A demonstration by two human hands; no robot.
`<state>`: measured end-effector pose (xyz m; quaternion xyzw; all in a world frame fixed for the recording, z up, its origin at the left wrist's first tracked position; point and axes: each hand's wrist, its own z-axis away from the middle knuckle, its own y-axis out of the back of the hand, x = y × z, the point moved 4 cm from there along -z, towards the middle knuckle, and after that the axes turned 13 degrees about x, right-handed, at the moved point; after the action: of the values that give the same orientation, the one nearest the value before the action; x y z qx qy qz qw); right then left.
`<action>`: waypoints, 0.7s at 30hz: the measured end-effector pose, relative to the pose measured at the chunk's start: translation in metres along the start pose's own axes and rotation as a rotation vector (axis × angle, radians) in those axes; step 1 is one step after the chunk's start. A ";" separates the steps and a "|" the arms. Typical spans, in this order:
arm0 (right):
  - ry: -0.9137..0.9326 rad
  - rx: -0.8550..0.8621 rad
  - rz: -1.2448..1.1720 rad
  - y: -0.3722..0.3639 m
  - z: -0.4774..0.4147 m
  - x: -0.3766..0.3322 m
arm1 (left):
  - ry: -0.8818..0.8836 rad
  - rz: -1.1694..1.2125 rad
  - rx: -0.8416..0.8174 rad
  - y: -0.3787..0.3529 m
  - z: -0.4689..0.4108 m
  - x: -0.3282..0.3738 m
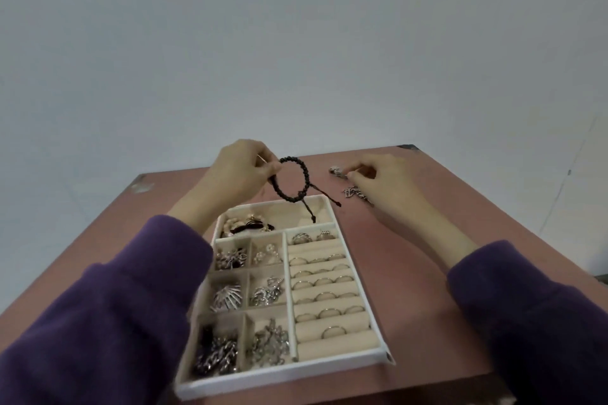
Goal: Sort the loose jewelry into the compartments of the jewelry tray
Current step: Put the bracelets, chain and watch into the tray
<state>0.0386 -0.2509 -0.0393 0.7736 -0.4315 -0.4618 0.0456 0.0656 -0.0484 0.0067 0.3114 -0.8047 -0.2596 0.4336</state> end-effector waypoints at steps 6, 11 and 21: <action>0.086 -0.046 -0.015 -0.016 0.017 -0.030 | 0.102 -0.150 -0.001 0.022 0.020 -0.053; 0.112 -0.062 -0.018 -0.022 0.021 -0.038 | 0.085 -0.228 0.006 0.025 0.031 -0.067; 0.100 -0.057 0.015 -0.018 0.024 -0.033 | 0.019 -0.384 -0.027 0.020 0.032 -0.061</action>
<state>0.0254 -0.2084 -0.0387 0.7908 -0.4212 -0.4343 0.0923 0.0585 0.0146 -0.0281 0.4557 -0.7229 -0.3455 0.3879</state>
